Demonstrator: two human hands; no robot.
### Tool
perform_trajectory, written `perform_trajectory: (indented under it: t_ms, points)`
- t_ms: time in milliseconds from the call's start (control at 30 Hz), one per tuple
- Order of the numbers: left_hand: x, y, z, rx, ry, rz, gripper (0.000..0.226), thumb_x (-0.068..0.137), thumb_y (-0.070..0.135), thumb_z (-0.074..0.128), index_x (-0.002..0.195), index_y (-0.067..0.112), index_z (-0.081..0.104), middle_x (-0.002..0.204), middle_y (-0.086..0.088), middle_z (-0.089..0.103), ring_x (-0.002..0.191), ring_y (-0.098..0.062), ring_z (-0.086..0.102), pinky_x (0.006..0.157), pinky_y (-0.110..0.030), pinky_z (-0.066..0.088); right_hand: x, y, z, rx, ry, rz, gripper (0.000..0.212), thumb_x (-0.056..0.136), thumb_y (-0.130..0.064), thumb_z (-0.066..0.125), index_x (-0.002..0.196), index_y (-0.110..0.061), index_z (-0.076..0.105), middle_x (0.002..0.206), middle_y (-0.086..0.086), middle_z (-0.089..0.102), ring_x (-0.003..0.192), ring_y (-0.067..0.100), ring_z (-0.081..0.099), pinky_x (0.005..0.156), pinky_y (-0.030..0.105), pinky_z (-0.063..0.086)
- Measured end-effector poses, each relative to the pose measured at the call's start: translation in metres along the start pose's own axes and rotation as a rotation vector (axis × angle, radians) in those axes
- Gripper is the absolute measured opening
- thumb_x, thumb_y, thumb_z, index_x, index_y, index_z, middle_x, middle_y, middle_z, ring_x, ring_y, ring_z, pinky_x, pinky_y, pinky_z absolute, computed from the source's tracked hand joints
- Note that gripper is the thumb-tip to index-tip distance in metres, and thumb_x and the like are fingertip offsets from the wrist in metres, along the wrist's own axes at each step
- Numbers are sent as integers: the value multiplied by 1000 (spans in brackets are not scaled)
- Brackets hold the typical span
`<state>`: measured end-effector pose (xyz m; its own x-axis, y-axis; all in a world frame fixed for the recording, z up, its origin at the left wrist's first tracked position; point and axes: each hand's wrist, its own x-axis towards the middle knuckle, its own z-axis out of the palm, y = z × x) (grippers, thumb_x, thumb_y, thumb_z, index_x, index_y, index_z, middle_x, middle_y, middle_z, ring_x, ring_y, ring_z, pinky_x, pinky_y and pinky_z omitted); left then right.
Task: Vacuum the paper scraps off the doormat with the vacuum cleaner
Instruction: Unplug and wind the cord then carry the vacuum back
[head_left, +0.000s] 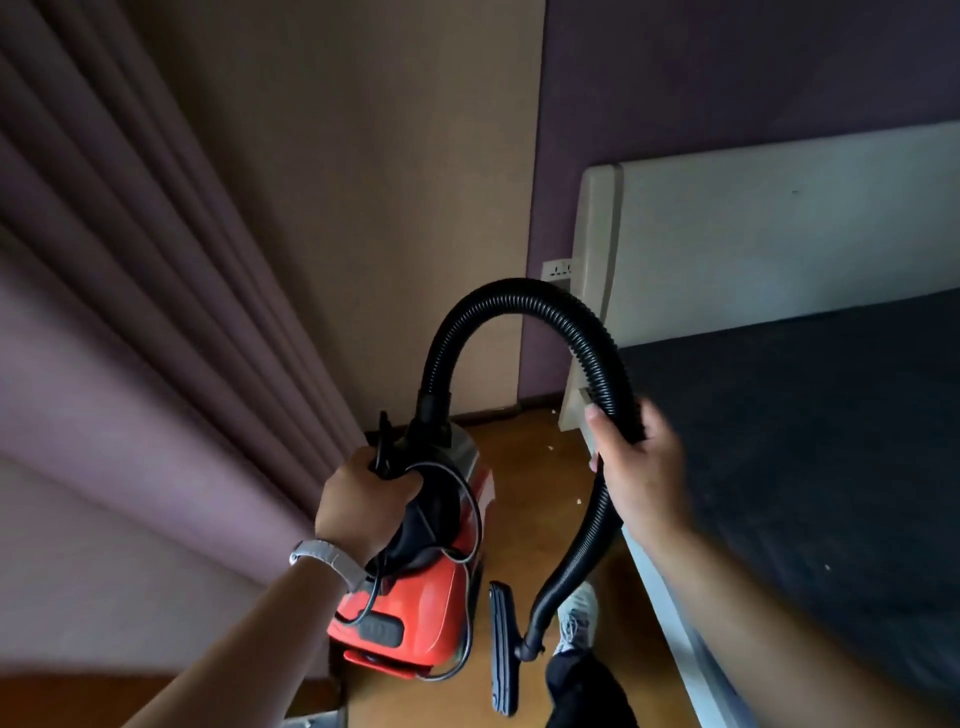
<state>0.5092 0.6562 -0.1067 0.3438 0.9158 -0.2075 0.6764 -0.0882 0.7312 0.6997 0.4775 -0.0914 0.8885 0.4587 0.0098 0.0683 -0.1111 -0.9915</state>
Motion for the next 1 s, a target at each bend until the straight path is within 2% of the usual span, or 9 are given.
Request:
perform_trajectory:
  t_ms: [100, 267, 400, 533, 633, 700, 833, 933, 1000]
  points:
    - [31, 21, 21, 3, 32, -45, 21, 76, 29, 76, 87, 21, 59, 75, -2, 63, 74, -25, 57, 60, -29, 37, 58, 11, 12, 52, -60, 14, 16, 91, -25, 70, 98, -12, 63, 71, 8, 61, 56, 18, 59, 47, 23, 47]
    - [79, 61, 57, 5, 19, -101, 25, 77, 27, 76, 97, 23, 64, 80, 1, 67, 77, -22, 62, 58, -25, 41, 148, 26, 12, 87, -97, 47, 14, 91, -23, 71, 96, -12, 63, 65, 4, 59, 53, 18, 57, 50, 31, 46]
    - [119, 85, 81, 21, 9, -117, 20, 79, 24, 75, 92, 23, 59, 78, 1, 65, 71, -16, 60, 54, -24, 39, 203, 44, 13, 100, -124, 106, 14, 92, -23, 70, 92, -12, 62, 63, 1, 58, 53, 18, 56, 54, 37, 47]
    - [154, 89, 103, -2, -6, -154, 19, 80, 22, 75, 92, 23, 60, 75, 6, 63, 71, -16, 61, 56, -23, 44, 237, 55, 24, 91, -142, 129, 15, 92, -20, 70, 97, -8, 62, 70, 7, 62, 57, 19, 57, 58, 44, 49]
    - [183, 81, 121, -41, -31, -171, 20, 75, 25, 77, 88, 25, 62, 78, 5, 67, 76, -15, 65, 60, -24, 49, 262, 62, 33, 52, -135, 158, 13, 92, -21, 70, 98, -11, 63, 67, 3, 61, 57, 19, 57, 57, 42, 49]
    - [200, 76, 133, -75, -83, -172, 22, 77, 19, 77, 84, 30, 59, 80, 8, 66, 77, -9, 63, 58, -19, 45, 280, 66, 38, 2, -140, 164, 11, 92, -23, 69, 97, -16, 62, 66, 0, 59, 57, 17, 57, 54, 38, 49]
    - [236, 67, 150, -94, -160, -166, 22, 82, 16, 73, 98, 22, 59, 81, 8, 63, 73, -9, 59, 55, -16, 41, 306, 71, 53, -125, -103, 193, 9, 91, -23, 70, 94, -22, 61, 67, 4, 60, 54, 12, 57, 48, 25, 46]
    - [259, 61, 158, -121, -221, -165, 22, 84, 10, 72, 97, 18, 56, 77, 8, 58, 67, -5, 54, 50, -10, 37, 318, 82, 65, -175, -78, 256, 11, 88, -28, 72, 90, -27, 61, 68, 4, 60, 57, 15, 57, 54, 33, 47]
    - [273, 55, 162, -124, -277, -190, 22, 84, 12, 72, 96, 18, 55, 79, 5, 60, 70, -12, 58, 55, -18, 41, 325, 88, 74, -223, -59, 292, 14, 86, -33, 74, 89, -28, 62, 68, 1, 62, 58, 14, 58, 57, 34, 49]
